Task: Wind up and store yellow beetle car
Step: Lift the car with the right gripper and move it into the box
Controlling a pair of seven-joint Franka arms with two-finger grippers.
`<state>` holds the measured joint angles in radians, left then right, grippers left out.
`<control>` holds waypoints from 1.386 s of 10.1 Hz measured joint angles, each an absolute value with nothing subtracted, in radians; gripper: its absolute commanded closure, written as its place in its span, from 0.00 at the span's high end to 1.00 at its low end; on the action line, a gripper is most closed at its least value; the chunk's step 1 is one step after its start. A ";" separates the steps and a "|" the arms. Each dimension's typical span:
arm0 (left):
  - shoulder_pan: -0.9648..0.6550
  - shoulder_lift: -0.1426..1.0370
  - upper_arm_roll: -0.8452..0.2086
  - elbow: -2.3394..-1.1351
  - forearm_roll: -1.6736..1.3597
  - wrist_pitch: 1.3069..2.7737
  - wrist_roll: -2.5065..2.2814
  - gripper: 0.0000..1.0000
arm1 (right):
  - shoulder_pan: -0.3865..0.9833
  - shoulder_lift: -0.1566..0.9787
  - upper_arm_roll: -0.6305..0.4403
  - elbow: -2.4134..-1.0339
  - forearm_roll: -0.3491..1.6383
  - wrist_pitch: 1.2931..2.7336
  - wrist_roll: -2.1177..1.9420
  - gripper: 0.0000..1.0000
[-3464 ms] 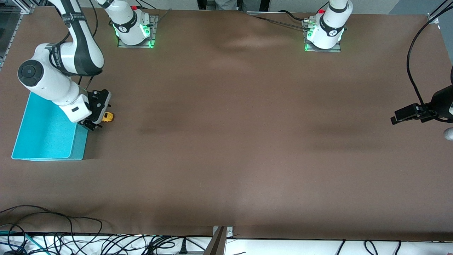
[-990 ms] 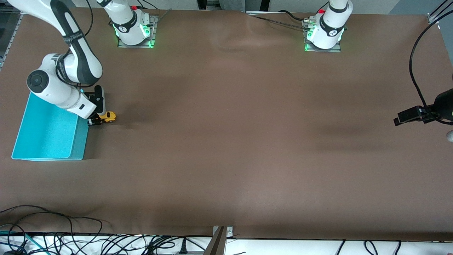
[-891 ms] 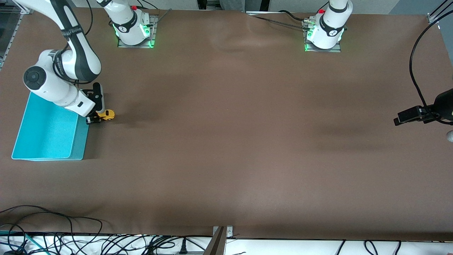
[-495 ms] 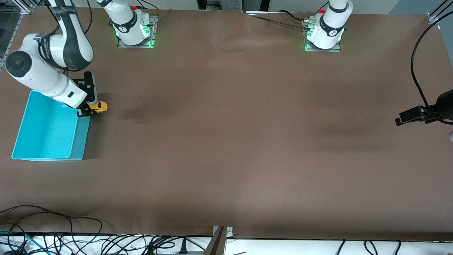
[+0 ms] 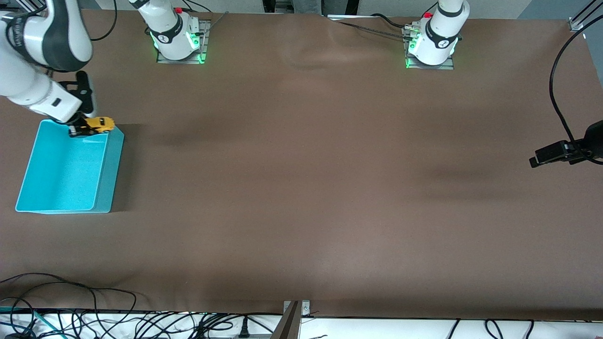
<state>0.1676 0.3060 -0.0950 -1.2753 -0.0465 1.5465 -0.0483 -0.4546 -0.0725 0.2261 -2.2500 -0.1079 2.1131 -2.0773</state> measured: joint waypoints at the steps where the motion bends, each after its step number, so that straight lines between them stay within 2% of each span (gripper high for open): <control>1: 0.169 0.306 -0.095 -1.275 -0.041 1.547 -0.028 1.00 | -0.535 -0.015 0.239 -2.217 -0.136 2.116 -2.166 0.00; 3: 0.173 0.304 -0.094 -1.263 -0.038 1.547 0.001 1.00 | -0.629 0.152 0.251 -2.086 -0.166 2.127 -2.344 0.00; 5: 0.176 0.298 -0.093 -1.248 -0.037 1.547 0.007 1.00 | -0.649 0.296 0.254 -1.957 -0.214 2.130 -2.419 0.00; 7: 0.181 0.293 -0.094 -1.247 -0.037 1.547 0.009 1.00 | -0.663 0.398 0.257 -1.889 -0.223 2.139 -2.467 0.00; 11: 0.180 0.255 -0.100 -1.239 -0.037 1.529 0.009 1.00 | -0.734 0.523 0.258 -1.882 -0.232 2.171 -2.620 0.00; 14: 0.162 0.257 -0.114 -1.246 -0.037 1.505 0.009 1.00 | -0.754 0.533 0.259 -1.889 -0.264 2.171 -2.654 0.00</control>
<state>0.1623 0.2571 -0.1138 -1.2460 -0.0369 1.5046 0.0092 -0.7539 0.5325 0.2586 -1.8885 -0.2645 2.1712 -2.6539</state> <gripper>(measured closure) 0.000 0.542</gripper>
